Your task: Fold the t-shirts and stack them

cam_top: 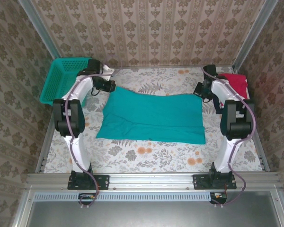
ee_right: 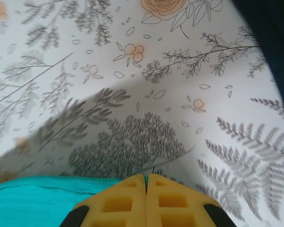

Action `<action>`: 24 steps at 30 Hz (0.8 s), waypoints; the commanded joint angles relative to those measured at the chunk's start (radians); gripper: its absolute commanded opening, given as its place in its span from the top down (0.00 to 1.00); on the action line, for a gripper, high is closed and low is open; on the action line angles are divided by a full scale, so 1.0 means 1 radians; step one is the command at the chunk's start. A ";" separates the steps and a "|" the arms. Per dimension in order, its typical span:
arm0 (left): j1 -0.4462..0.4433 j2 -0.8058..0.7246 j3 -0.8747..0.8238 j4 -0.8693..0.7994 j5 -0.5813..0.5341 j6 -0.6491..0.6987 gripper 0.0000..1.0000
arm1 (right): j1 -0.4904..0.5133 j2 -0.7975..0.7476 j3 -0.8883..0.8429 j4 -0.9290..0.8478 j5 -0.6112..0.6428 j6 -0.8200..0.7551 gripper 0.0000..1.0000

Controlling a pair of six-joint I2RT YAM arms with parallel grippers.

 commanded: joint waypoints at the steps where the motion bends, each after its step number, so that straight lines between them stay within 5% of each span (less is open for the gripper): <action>1: 0.014 -0.068 -0.076 0.043 0.021 -0.005 1.00 | -0.002 -0.113 -0.070 0.013 -0.015 -0.025 1.00; 24: 0.023 -0.564 -0.662 0.127 -0.015 -0.106 1.00 | -0.001 -0.673 -0.503 -0.105 -0.066 -0.015 1.00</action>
